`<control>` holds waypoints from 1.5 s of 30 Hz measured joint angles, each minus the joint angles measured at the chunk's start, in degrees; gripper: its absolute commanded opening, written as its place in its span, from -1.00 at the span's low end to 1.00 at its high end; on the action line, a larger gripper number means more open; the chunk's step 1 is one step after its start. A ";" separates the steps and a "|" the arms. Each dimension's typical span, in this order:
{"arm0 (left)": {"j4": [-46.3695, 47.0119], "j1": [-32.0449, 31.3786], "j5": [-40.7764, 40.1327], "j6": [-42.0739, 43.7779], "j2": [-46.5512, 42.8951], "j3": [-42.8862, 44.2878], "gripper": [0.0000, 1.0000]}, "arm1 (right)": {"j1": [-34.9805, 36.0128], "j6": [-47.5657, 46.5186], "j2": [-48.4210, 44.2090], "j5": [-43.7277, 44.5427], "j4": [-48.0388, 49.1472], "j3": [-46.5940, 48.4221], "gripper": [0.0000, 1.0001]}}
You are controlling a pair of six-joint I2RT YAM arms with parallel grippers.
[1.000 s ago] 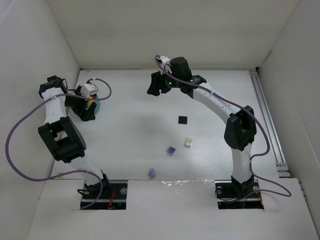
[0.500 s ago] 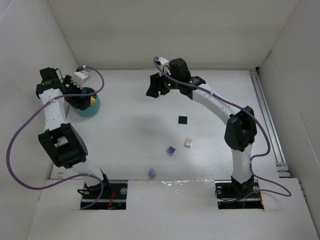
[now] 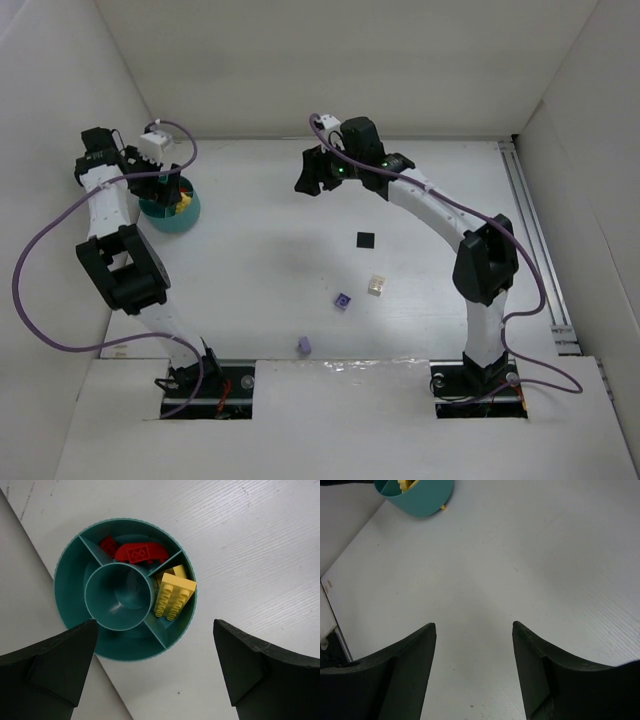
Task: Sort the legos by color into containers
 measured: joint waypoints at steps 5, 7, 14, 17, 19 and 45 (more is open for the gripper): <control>1.42 0.37 0.42 -2.80 -1.03 -2.97 1.00 | 0.00 -0.04 -0.28 0.33 0.02 0.00 0.36; 1.53 0.39 0.33 -3.58 -1.68 -4.92 1.00 | 0.00 -0.17 -0.28 0.35 0.00 0.00 0.36; 3.67 0.94 -0.48 -6.97 -7.39 -13.07 1.00 | 0.00 -0.20 -0.28 0.46 0.00 0.00 0.36; 4.87 1.05 -0.83 -8.57 -11.06 -15.91 1.00 | 0.00 -0.20 -0.28 0.44 0.00 0.00 0.36; 5.60 1.05 -0.98 -9.49 -12.41 -16.63 1.00 | 0.00 -0.20 -0.28 0.39 0.00 0.00 0.36; 9.20 0.00 -2.80 -13.46 -11.74 -20.50 1.00 | 0.00 -0.22 -0.74 0.42 0.02 -0.81 0.36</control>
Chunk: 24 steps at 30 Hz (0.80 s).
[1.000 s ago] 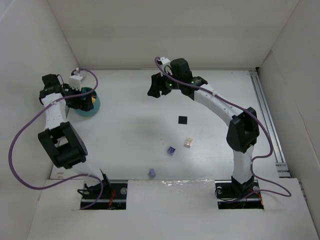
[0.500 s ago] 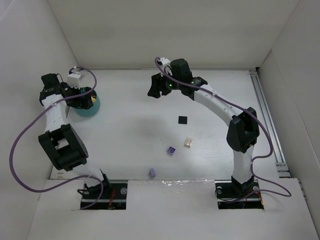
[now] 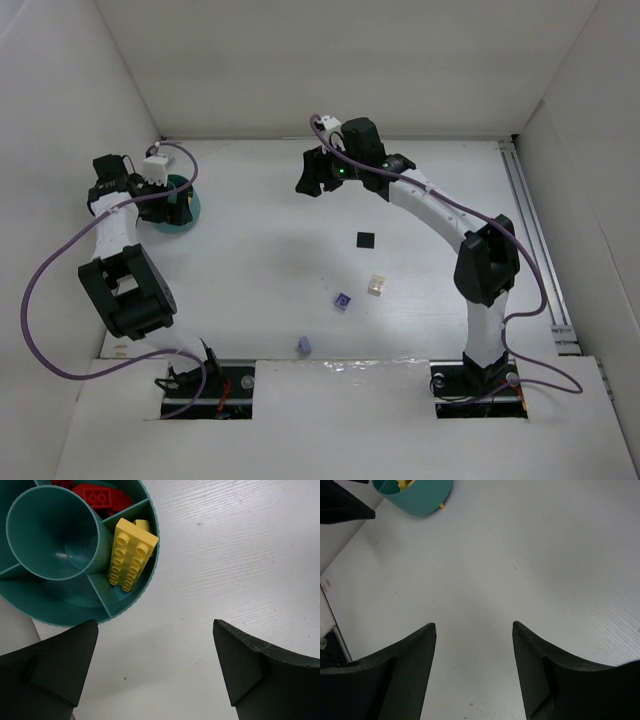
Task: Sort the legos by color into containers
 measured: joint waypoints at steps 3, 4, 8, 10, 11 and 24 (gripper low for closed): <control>0.70 0.00 -0.13 -0.22 0.00 -0.83 1.00 | 0.00 0.00 0.00 -0.02 -0.02 0.00 0.36; 0.83 0.00 -0.17 -0.33 0.02 -1.03 1.00 | 0.00 0.00 0.00 0.00 0.00 0.00 0.36; 1.44 0.00 -0.28 -0.68 0.02 -1.29 1.00 | 0.00 0.00 0.00 0.00 -0.02 0.00 0.36; 1.75 0.00 -0.39 -0.74 0.02 -1.36 1.00 | 0.00 0.00 0.00 0.00 -0.02 0.00 0.36; 1.92 0.00 -0.52 -0.79 0.02 -1.36 1.00 | 0.00 0.00 0.00 0.00 -0.02 0.00 0.36; 3.23 -0.13 -1.20 -1.03 2.95 -1.36 1.00 | 0.00 -0.28 0.00 0.00 -0.02 0.00 0.36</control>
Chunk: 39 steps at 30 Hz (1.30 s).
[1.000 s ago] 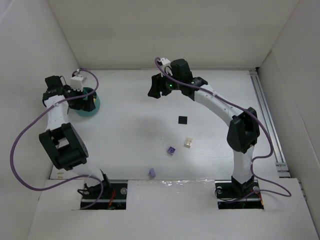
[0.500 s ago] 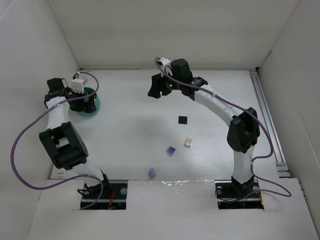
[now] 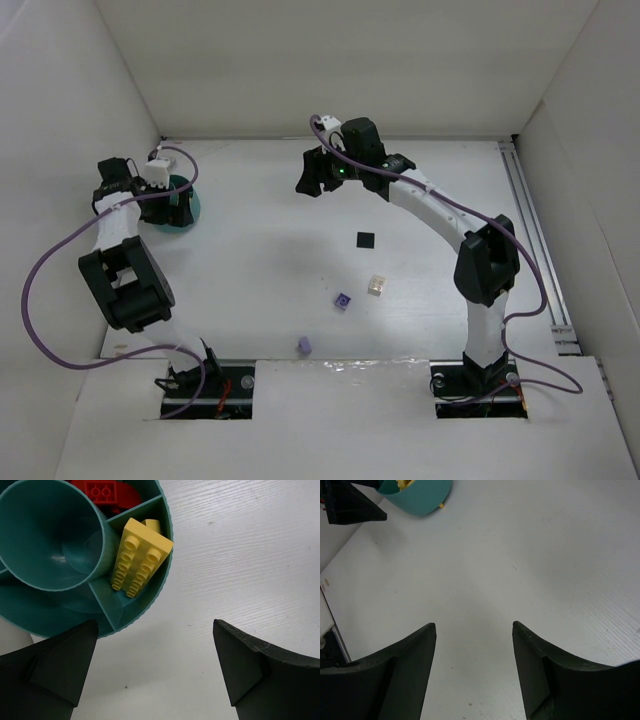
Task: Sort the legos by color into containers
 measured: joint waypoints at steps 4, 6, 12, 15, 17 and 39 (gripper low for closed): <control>0.33 -0.04 0.07 -0.02 0.33 0.00 1.00 | 0.00 -0.11 0.00 0.00 0.00 0.00 0.36; 0.39 -0.35 0.09 0.00 0.37 0.00 1.00 | 0.00 -0.11 0.00 0.00 0.00 0.00 0.36; 0.31 -1.95 0.35 0.09 0.39 0.00 1.00 | 0.00 -0.11 0.00 0.02 0.00 0.00 0.36; 0.24 -3.76 0.85 0.11 0.39 0.00 1.00 | 0.00 -0.11 0.00 0.00 0.00 0.00 0.36; 0.15 -4.96 1.33 0.11 0.39 0.00 1.00 | 0.00 -0.11 0.00 0.00 0.00 0.00 0.36; 0.52 -8.72 6.38 -1.64 -1.51 3.17 1.00 | -0.02 -0.13 -0.52 -0.07 0.02 -0.68 0.36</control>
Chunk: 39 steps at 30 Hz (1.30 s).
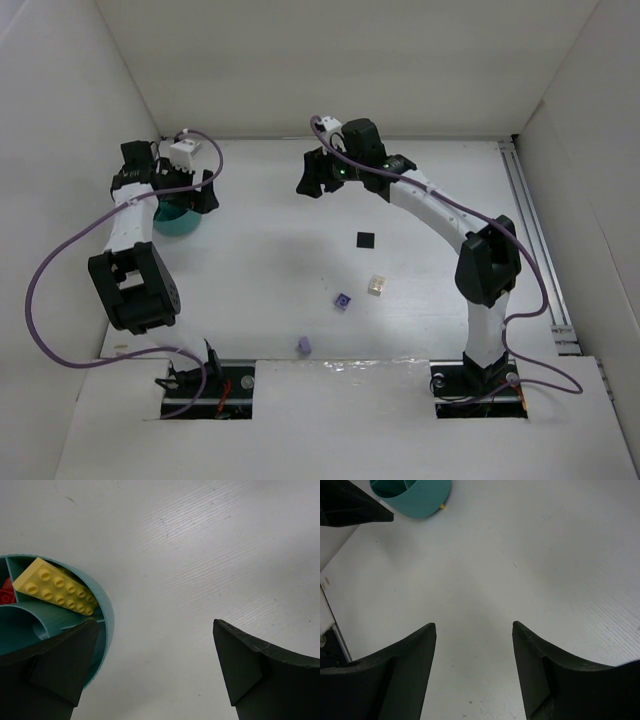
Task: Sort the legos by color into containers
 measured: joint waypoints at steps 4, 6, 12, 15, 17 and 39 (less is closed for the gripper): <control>-0.72 0.00 1.84 0.13 -1.33 0.85 1.00 | 0.00 0.00 0.00 -0.02 0.00 -0.13 0.33; -0.90 -0.17 2.25 0.20 -2.49 1.14 1.00 | 0.00 -0.20 -0.11 0.02 0.02 -0.48 0.30; -3.67 -7.58 -3.04 1.73 -8.94 1.53 1.00 | -1.88 -2.75 -3.72 -0.07 -0.85 -7.80 0.20; -5.03 -15.67 -4.92 2.60 -12.35 1.27 1.00 | -5.20 -5.84 -7.34 0.09 -4.00 -13.33 0.14; -4.50 -19.28 -4.42 1.81 -14.69 -0.39 1.00 | -8.17 -8.96 -10.10 0.68 -6.25 -17.14 0.12; 1.36 -14.58 -5.42 -17.64 -24.17 -12.50 1.00 | 3.98 -52.41 -30.97 1.07 -25.03 -38.47 0.04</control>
